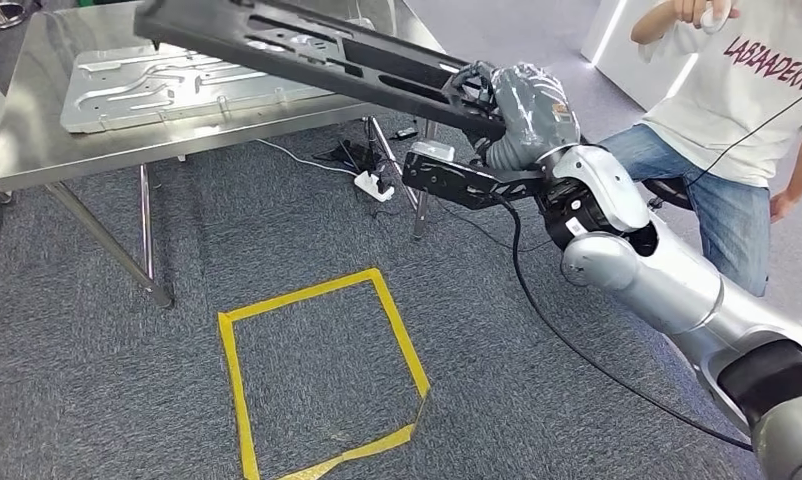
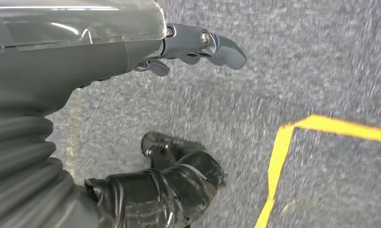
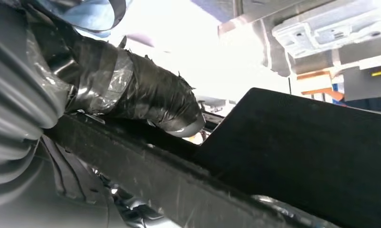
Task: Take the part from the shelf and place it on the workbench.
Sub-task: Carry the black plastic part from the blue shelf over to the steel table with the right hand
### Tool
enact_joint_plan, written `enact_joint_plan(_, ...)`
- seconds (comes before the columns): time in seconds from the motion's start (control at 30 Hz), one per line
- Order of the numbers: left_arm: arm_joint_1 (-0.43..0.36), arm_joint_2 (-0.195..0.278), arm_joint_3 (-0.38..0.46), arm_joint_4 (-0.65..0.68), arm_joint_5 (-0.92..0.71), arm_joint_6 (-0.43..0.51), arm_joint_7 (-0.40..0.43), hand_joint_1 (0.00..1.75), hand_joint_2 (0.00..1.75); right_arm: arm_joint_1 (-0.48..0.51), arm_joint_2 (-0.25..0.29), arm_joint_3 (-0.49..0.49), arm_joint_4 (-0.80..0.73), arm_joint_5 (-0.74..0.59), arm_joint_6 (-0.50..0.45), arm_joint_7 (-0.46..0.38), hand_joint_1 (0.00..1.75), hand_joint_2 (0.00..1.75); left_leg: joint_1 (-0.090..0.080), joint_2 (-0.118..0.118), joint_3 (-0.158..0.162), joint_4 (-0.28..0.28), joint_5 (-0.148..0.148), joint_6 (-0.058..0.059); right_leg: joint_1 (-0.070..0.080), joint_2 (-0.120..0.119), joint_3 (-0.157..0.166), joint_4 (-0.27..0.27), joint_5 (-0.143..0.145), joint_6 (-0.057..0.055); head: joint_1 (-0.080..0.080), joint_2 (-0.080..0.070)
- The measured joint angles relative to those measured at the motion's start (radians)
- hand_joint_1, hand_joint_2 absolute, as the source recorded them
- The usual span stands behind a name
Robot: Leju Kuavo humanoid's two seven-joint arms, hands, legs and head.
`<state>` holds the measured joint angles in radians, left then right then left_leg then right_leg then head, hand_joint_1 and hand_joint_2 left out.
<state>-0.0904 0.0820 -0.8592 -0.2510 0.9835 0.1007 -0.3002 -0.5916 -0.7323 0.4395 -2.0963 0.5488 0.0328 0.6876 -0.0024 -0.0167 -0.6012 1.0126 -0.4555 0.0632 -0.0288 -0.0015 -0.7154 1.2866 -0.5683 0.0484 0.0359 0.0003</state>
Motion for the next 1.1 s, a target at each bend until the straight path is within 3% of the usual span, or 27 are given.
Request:
enact_joint_plan(0.07,0.0,0.0,0.0,0.0,-0.002,-0.001,0.0,0.0,1.75,-0.004,-0.001,0.005,-0.001,0.01,0.058,0.0,1.75,1.75,0.0,-0.004,0.012,0.01,-0.017,-0.004,-0.001,0.0,0.027,-0.108,0.086,0.0,0.0,0.0)
enact_joint_plan(0.13,-0.001,0.0,0.0,0.0,-0.004,-0.001,0.0,0.0,1.75,-0.013,-0.003,0.011,-0.001,0.011,0.114,0.0,1.75,1.75,-0.003,-0.008,0.015,0.022,-0.034,-0.013,0.001,0.002,0.068,-0.211,0.13,-0.003,0.0,0.0)
enact_joint_plan(0.2,-0.003,0.0,0.0,0.0,-0.004,-0.001,0.0,0.0,1.75,-0.022,-0.005,0.02,-0.002,0.01,0.152,0.001,1.75,1.75,-0.006,-0.01,0.013,0.026,-0.041,-0.023,0.006,0.004,0.08,-0.237,0.123,-0.011,0.0,0.0)
enact_joint_plan(0.27,-0.003,0.0,0.0,0.0,-0.004,-0.001,0.0,0.0,1.75,-0.029,-0.007,0.03,-0.002,0.011,0.17,0.001,1.75,1.75,-0.005,-0.008,0.014,0.025,-0.047,-0.032,0.001,0.004,0.083,-0.241,0.119,-0.021,0.001,0.0)
enact_joint_plan(0.33,-0.004,0.0,0.0,0.0,-0.004,-0.001,-0.001,0.0,1.75,-0.038,-0.008,0.039,-0.003,0.013,0.182,0.0,1.75,1.75,-0.004,-0.002,-0.004,0.068,-0.068,-0.043,-0.004,0.002,0.097,-0.246,0.113,-0.033,0.0,0.0)
enact_joint_plan(0.43,-0.006,0.0,-0.001,0.0,-0.003,0.001,-0.002,0.0,1.75,-0.047,-0.008,0.054,-0.003,0.022,0.204,0.0,1.75,1.75,0.002,0.007,-0.111,0.25,-0.125,-0.056,-0.002,-0.002,0.117,-0.247,0.097,-0.044,0.0,0.0)
enact_joint_plan(0.47,-0.005,0.0,-0.001,0.0,-0.003,0.002,-0.002,0.0,1.75,-0.048,-0.008,0.062,-0.003,0.026,0.21,0.001,1.75,1.75,0.004,0.008,-0.146,0.295,-0.128,-0.058,-0.002,-0.002,0.123,-0.247,0.091,-0.045,-0.001,0.0)
enact_joint_plan(0.5,-0.003,0.0,-0.001,0.0,-0.003,0.003,-0.002,0.0,1.75,-0.047,-0.008,0.07,-0.003,0.03,0.214,0.001,1.75,1.75,0.004,0.009,-0.163,0.302,-0.11,-0.057,-0.001,-0.002,0.131,-0.247,0.085,-0.045,-0.001,0.0)
enact_joint_plan(0.57,0.0,0.001,-0.001,0.0,-0.001,0.003,-0.002,0.0,1.75,-0.047,-0.008,0.084,-0.003,0.032,0.217,0.001,1.75,1.75,0.004,0.01,-0.137,0.202,-0.023,-0.05,-0.001,0.0,0.152,-0.247,0.07,-0.042,-0.001,0.0)
enact_joint_plan(0.63,0.0,0.004,-0.001,0.0,-0.001,0.003,-0.003,0.0,1.75,-0.047,-0.008,0.094,-0.002,0.032,0.216,0.001,1.75,1.75,-0.002,0.01,-0.086,0.081,0.034,-0.038,0.0,0.0,0.167,-0.25,0.057,-0.035,-0.001,0.0)
enact_joint_plan(0.73,-0.002,0.006,-0.001,0.0,-0.001,0.003,-0.003,0.0,1.75,-0.046,-0.008,0.108,-0.001,0.033,0.216,0.001,1.75,1.75,-0.011,0.01,-0.061,0.031,0.027,-0.027,0.002,0.0,0.172,-0.261,0.05,-0.021,-0.002,0.0)
enact_joint_plan(0.83,-0.001,0.006,-0.001,0.0,0.002,0.003,-0.004,0.0,1.75,-0.047,-0.009,0.115,-0.001,0.033,0.216,0.001,1.75,1.75,-0.004,0.009,-0.034,0.003,0.023,-0.015,0.002,0.0,0.176,-0.248,0.031,-0.009,-0.001,0.0)
enact_joint_plan(0.87,0.0,0.006,-0.001,0.0,0.002,0.003,-0.004,0.0,1.75,-0.048,-0.01,0.117,-0.001,0.033,0.217,0.0,1.75,1.75,-0.002,0.009,-0.022,-0.005,0.021,-0.01,0.002,0.0,0.155,-0.203,0.012,-0.008,0.0,0.0)
enact_joint_plan(0.93,-0.001,0.006,-0.002,0.0,0.002,0.003,-0.004,0.0,1.75,-0.048,-0.011,0.124,0.0,0.032,0.219,-0.001,1.75,1.75,-0.003,0.008,-0.007,-0.008,0.009,-0.001,0.003,0.002,0.075,-0.067,-0.03,-0.007,0.0,0.0)
enact_joint_plan(0.97,-0.002,0.006,-0.002,0.0,0.003,0.004,-0.004,0.0,1.75,-0.045,-0.011,0.129,0.001,0.032,0.22,-0.004,1.75,1.75,-0.004,0.007,-0.001,-0.008,0.002,0.002,0.003,0.002,0.033,-0.01,-0.038,-0.005,0.0,0.0)
enact_joint_plan(1.0,-0.002,0.006,-0.002,0.0,0.003,0.004,-0.003,0.0,1.75,-0.041,-0.011,0.135,0.002,0.032,0.221,-0.006,1.75,1.75,-0.004,0.005,0.007,-0.006,-0.005,0.002,0.002,0.002,0.009,0.008,-0.023,-0.002,0.0,0.0)
enact_joint_plan(1.03,-0.002,0.006,-0.002,0.0,0.004,0.005,-0.001,0.0,1.75,-0.039,-0.011,0.141,0.003,0.033,0.222,-0.009,1.75,1.75,-0.004,0.003,0.016,-0.003,-0.014,0.001,0.0,0.002,0.005,-0.014,0.012,0.001,0.0,0.0)
enact_joint_plan(1.1,-0.001,0.006,-0.002,0.0,0.005,0.006,0.002,0.0,1.75,-0.037,-0.011,0.15,0.005,0.037,0.221,-0.018,1.75,1.75,-0.003,-0.001,0.03,0.006,-0.035,-0.006,-0.003,0.001,0.038,-0.128,0.1,0.005,0.0,0.0)
